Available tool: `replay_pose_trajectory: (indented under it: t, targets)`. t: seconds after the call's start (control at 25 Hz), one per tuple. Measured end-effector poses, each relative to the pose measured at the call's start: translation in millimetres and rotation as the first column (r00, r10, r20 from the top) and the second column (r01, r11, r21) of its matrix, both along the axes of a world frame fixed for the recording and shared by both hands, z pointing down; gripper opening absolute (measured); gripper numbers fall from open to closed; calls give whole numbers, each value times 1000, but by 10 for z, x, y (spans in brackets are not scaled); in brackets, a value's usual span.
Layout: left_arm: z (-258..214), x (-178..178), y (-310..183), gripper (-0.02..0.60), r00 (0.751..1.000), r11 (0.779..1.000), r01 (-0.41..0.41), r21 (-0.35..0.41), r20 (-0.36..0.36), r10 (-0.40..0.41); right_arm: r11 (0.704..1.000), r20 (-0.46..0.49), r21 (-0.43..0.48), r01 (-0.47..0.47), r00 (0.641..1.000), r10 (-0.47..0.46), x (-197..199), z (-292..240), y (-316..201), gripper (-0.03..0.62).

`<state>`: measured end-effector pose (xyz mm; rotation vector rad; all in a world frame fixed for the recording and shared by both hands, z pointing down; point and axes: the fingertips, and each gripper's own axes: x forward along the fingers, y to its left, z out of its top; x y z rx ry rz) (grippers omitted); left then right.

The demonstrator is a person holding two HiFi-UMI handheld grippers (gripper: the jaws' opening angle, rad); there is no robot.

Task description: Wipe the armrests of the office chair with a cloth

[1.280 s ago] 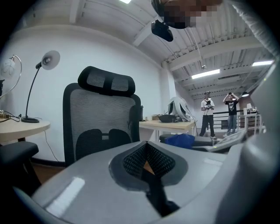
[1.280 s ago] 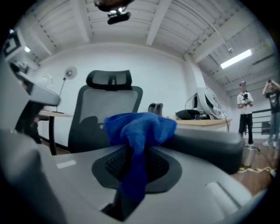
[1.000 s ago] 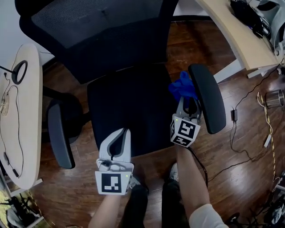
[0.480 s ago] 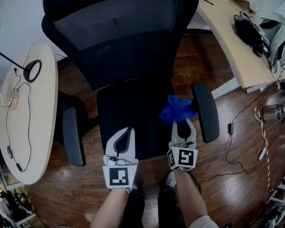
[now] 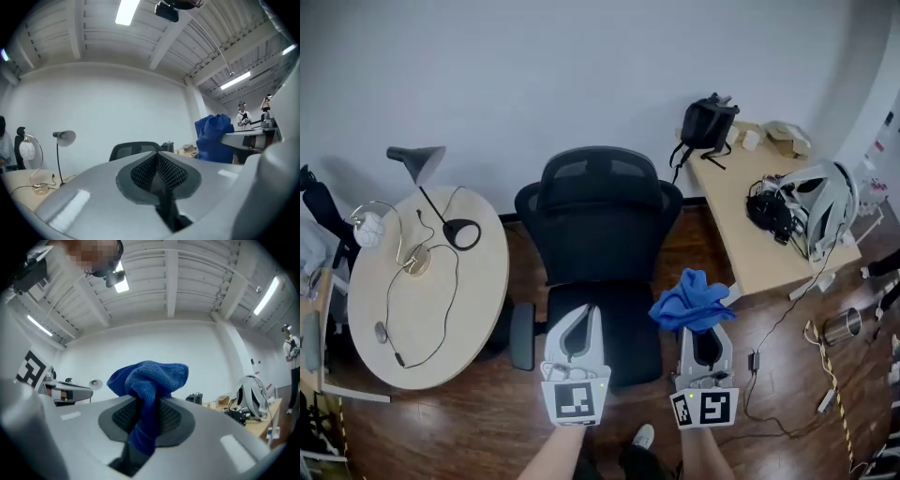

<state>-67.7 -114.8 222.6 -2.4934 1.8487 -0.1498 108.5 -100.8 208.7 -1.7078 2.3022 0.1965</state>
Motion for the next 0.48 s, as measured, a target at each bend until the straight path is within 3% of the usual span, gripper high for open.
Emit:
replay_pose_trajectory:
  t: [0.2,0.32,0.36,0.48]
  targets:
    - [-1067,-83,644,72,1000,999,16,46,20,-17,999,-20,-14,33,999,-33,-56,-1000,571,78]
    - [-1482,-213,849,71,998,976,-41,213,63,28,999,-10,-34,42,999,-43,-185,-1230,874,78]
    - [-1570,-286,944,71,997,971,-55,233,69,40,999,-14,-32,42,999,-42,-228,-1303,997,78]
    - [-1676,-495,1275,71,996,974,-71,217,63,59,999,-18,-26,33,999,-33,-268,-1477,1397,80]
